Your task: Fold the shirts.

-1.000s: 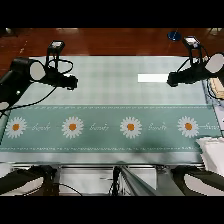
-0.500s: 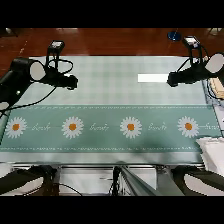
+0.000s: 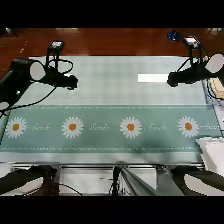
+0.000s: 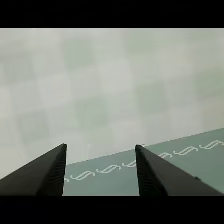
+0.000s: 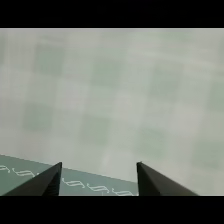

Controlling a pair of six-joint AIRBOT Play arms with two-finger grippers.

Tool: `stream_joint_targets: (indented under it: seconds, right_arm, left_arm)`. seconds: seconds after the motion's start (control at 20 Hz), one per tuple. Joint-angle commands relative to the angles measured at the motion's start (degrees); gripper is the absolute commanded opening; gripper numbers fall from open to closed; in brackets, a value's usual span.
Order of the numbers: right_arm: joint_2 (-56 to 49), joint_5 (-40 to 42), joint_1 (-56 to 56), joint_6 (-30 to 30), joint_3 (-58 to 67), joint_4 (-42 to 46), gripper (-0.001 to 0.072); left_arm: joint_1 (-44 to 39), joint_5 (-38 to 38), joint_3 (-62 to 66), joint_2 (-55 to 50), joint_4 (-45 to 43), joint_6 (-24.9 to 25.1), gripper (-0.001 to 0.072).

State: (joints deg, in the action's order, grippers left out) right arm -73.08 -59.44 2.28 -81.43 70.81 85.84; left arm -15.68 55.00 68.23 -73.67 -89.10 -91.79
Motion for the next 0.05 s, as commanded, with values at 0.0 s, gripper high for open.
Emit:
stream_joint_targets:
  seconds: [0.0]
  right_arm:
    - [0.0, 0.0, 0.0, 0.0, 0.0, 0.0, 0.0501]
  left_arm:
    - [0.1, 0.0, 0.0, 0.0, 0.0, 0.0, 0.0511]
